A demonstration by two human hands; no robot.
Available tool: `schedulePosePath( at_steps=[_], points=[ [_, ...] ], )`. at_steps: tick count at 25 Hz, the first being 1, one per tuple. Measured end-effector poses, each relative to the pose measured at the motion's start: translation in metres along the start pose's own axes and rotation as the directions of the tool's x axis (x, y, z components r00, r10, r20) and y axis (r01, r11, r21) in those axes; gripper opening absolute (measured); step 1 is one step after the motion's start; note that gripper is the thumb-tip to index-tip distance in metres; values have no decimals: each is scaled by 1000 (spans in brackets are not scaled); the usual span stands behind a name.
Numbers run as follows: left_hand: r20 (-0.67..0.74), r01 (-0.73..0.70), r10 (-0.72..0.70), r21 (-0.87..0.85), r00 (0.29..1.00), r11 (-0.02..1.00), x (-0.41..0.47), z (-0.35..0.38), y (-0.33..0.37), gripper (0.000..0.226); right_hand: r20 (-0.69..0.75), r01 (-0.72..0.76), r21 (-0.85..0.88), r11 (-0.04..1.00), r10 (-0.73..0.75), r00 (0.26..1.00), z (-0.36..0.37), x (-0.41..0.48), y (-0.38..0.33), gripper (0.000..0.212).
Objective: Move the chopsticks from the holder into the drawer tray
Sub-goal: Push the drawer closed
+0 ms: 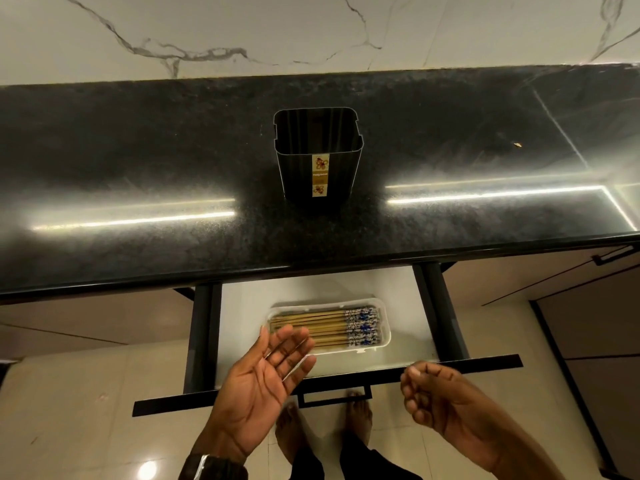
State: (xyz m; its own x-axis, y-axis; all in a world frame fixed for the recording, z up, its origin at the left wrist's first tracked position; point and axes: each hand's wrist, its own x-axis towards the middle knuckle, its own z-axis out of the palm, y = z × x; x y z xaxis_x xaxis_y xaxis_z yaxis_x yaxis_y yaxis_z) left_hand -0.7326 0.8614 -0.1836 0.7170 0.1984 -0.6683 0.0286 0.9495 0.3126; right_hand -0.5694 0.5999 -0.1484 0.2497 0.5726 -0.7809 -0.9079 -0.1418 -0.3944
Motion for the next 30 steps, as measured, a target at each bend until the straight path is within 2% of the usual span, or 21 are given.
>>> schedulePosePath(
  at_steps=[4,6,9,11,12,15,17,19,30],
  points=[
    [-4,58,-58,99,998,993,-12,-20,-22,44,-66,-188,-155,970,180,982,-2,13,26,20],
    [12,77,-80,154,997,985,-17,-31,-28,36,-152,-189,-67,980,177,972,-4,30,40,22],
    [-13,115,-115,216,993,970,-22,-44,-33,30,-320,-70,194,979,130,938,-5,53,56,21],
    [-71,141,-129,201,989,969,-25,-55,-39,27,-371,-33,306,951,151,916,-4,62,60,19],
    [-119,153,-134,172,984,973,-27,-61,-43,26,-394,-38,309,950,164,905,-3,66,62,18],
    [-314,157,-114,115,943,981,-24,-75,-61,30,-504,-63,192,979,153,850,0,77,67,16],
    [-419,146,-94,96,903,985,-18,-76,-72,27,-510,-71,171,983,150,847,5,83,69,20],
    [-465,146,-94,76,880,986,-10,-69,-77,27,-474,-75,202,976,164,865,10,87,69,24],
    [-498,173,-48,206,866,963,24,-49,-77,24,-491,2,295,956,150,858,18,91,71,34]
  ],
)
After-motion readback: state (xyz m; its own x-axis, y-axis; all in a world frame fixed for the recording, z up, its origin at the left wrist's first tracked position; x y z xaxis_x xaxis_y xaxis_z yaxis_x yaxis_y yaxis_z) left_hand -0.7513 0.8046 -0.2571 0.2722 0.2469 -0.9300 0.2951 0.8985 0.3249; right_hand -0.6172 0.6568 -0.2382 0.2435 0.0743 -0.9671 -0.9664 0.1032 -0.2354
